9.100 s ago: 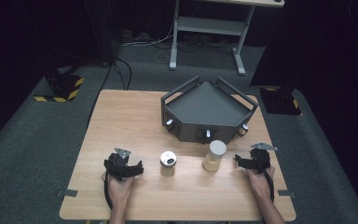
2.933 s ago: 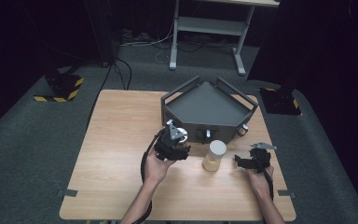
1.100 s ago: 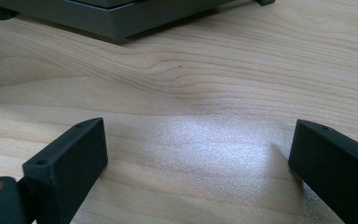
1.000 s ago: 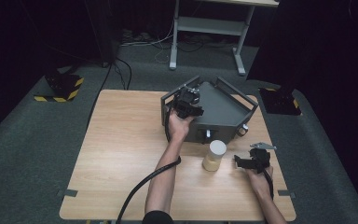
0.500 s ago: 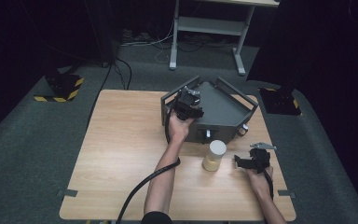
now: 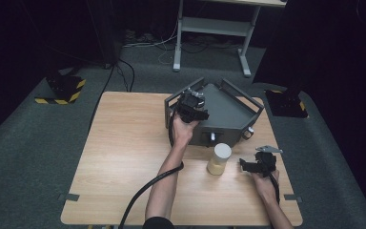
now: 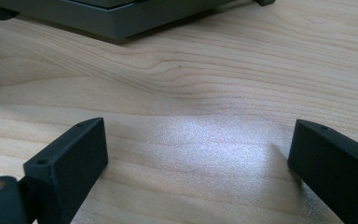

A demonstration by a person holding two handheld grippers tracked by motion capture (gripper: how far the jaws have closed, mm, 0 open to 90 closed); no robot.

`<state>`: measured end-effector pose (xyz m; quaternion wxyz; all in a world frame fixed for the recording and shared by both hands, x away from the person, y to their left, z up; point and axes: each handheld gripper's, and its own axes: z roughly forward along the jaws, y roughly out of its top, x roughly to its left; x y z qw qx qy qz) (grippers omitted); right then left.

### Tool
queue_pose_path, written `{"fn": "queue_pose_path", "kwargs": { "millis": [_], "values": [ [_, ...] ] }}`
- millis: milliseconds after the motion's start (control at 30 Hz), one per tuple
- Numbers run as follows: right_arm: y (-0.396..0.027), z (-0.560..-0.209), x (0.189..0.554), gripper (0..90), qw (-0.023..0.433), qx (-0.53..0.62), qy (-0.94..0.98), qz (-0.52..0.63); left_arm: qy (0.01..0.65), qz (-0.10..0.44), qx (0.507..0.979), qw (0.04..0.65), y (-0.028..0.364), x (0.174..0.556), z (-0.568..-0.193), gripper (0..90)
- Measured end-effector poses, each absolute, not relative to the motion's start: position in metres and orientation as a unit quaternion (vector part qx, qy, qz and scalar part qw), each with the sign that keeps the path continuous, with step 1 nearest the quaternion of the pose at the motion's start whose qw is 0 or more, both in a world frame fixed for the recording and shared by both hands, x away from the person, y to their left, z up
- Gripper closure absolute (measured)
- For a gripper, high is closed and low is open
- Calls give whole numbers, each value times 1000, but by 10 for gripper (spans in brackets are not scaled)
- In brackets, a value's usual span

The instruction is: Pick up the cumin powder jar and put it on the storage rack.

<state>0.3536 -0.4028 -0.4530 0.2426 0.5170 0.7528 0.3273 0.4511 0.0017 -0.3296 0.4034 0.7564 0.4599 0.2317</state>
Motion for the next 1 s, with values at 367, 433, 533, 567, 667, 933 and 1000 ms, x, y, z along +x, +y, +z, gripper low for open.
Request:
{"fn": "queue_pose_path", "kwargs": {
  "millis": [367,433,533,567,667,933,1000],
  "values": [
    [-403,-453,353,40,243,517,753,327,458,240,742,426,10,432,-329,102],
    [-403,-453,353,41,243,517,752,327,457,236,748,420,10,430,-324,100],
    [-403,-453,353,41,243,517,752,328,451,240,750,420,12,423,-322,96],
    [-403,-453,353,41,243,517,752,327,451,240,750,421,13,421,-322,94],
    [-403,-453,353,41,243,518,752,327,451,239,750,421,17,416,-322,87],
    [-403,-453,353,42,243,517,752,327,452,236,751,419,25,400,-325,51],
    [-402,-453,353,42,243,518,752,327,449,236,751,422,27,396,-325,28]
  ]
}}
